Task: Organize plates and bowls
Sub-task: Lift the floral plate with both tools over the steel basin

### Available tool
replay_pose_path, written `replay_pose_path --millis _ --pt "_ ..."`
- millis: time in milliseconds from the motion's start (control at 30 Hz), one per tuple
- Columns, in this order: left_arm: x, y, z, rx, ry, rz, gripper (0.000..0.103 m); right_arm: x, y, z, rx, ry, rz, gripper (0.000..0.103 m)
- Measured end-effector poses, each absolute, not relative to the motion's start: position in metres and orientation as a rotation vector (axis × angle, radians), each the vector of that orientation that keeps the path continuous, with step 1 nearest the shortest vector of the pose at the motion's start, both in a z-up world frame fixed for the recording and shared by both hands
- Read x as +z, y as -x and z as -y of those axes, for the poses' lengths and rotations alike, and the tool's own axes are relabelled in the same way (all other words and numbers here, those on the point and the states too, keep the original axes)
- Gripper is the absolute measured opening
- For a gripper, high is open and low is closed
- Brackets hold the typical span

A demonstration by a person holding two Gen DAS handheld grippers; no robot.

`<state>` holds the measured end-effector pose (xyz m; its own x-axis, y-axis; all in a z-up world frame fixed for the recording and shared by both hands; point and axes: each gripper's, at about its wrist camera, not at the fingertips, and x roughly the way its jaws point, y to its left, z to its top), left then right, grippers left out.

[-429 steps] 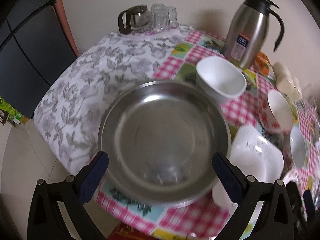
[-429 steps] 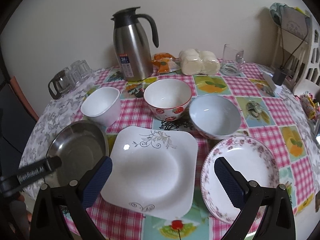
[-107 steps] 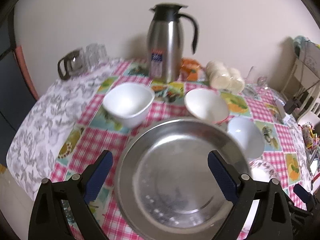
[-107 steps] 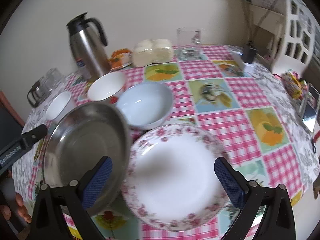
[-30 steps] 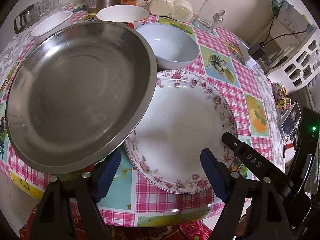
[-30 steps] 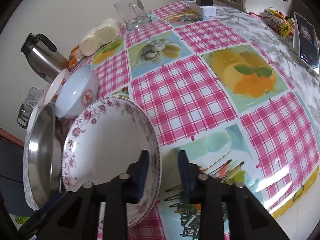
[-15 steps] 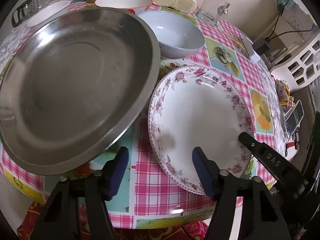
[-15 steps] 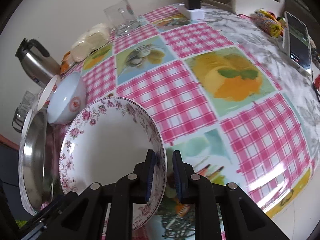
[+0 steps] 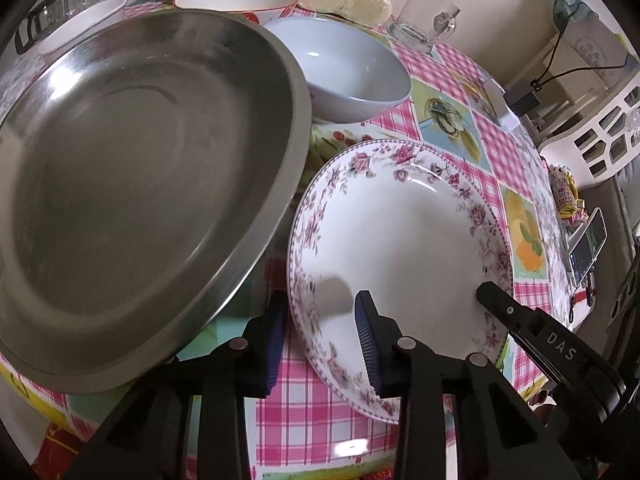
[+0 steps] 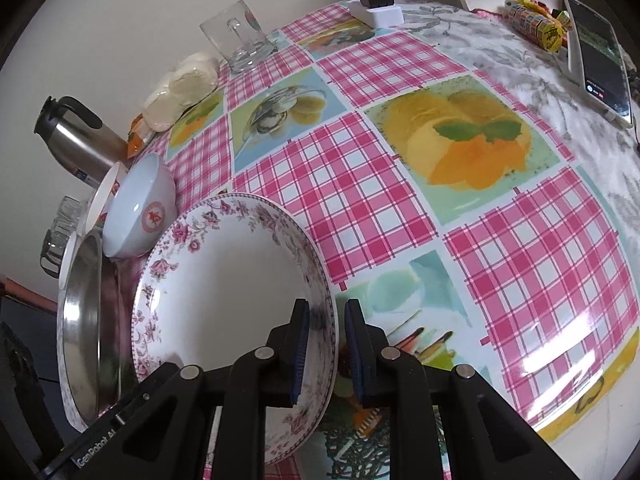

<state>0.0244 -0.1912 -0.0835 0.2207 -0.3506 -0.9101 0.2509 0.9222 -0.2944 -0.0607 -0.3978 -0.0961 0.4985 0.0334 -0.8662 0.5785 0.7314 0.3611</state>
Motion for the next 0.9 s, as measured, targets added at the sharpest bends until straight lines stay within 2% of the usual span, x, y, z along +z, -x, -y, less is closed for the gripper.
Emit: replay_pose_path --millis 567,700,900 --pt "-0.085 -0.03 0.194 -0.431 0.097 -1.224 0.035 -0.099 0.054 0.399 -0.356 -0.697 -0.957 0.02" --pt "-0.086 -0.029 0.192 -0.408 0.093 -1.218 0.025 -0.098 0.053 0.398 -0.358 -0.685 -0.953 0.018" --pt "-0.085 -0.029 0.191 -0.406 0.091 -1.221 0.022 -0.096 0.053 0.398 -0.35 -0.664 -0.964 0.018"
